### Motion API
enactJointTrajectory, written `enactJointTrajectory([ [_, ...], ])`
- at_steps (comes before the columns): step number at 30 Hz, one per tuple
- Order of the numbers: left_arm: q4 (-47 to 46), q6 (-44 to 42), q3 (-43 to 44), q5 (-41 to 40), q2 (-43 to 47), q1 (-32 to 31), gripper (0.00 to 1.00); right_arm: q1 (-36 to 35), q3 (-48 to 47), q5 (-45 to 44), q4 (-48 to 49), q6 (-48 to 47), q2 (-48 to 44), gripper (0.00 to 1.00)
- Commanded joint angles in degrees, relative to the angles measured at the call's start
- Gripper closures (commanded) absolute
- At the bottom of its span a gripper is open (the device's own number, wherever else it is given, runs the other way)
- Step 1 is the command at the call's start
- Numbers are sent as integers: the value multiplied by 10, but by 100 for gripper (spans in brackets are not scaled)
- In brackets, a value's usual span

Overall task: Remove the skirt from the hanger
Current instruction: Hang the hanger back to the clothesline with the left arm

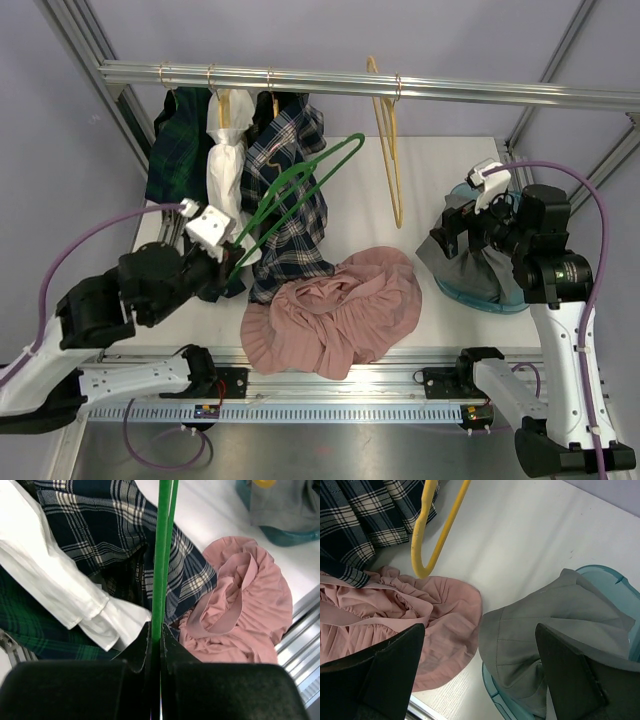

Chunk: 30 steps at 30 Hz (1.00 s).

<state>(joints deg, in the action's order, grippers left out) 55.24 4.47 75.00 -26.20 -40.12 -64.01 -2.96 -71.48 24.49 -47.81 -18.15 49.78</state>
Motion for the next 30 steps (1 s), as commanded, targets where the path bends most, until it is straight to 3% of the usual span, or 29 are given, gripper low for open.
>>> enactJointTrajectory([
  [1, -19, 94, 65, -90, -75, 1, 100, 3, 5, -9, 26, 14, -11, 1],
  [8, 24, 211, 195, -113, -240, 1, 100, 3, 16, -20, 33, 21, -21, 1],
  [16, 20, 308, 280, -126, -340, 3, 100, 4, 28, -16, 45, 29, -27, 1],
  [22, 35, 323, 351, -172, -434, 12, 100, 4, 33, -8, 45, 32, -34, 1],
  [30, -21, 291, 367, -156, -489, 28, 100, 4, 48, 0, 45, 40, -51, 1],
])
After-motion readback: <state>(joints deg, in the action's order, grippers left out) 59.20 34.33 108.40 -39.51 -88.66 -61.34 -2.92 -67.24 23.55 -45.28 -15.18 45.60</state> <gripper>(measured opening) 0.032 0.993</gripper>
